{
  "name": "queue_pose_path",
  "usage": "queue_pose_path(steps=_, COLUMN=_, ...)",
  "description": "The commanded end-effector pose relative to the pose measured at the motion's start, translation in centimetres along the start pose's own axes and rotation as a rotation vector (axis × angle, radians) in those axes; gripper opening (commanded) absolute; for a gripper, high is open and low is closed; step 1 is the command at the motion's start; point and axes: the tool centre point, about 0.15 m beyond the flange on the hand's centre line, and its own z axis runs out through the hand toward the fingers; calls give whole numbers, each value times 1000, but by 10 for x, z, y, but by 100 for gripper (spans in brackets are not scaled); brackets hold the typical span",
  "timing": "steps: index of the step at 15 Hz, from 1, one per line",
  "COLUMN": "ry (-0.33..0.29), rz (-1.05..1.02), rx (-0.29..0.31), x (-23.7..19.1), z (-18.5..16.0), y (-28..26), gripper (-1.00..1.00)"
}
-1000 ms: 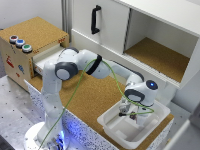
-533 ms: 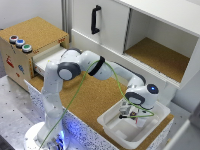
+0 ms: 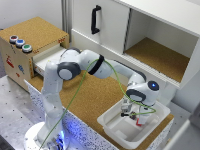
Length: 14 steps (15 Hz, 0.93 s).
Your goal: Move to the box and place the pink object
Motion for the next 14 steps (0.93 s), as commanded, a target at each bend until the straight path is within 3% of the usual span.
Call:
queue_pose_path(steps=1, ry=9, rz=-31, rx=16, x=-44, z=-49, y=-27, gripper=100)
queue_pose_path(steps=6, ry=-8, rz=-243, rx=8, x=-115, z=-72, y=-92, gripper=100)
queue_pose_path(steps=10, ry=-36, rz=-537, rx=-19, x=-180, z=-82, y=-173, gripper=100)
queue_pose_path(steps=14, ry=-15, rz=-809, rx=-41, x=-259, z=-95, y=-246, gripper=100)
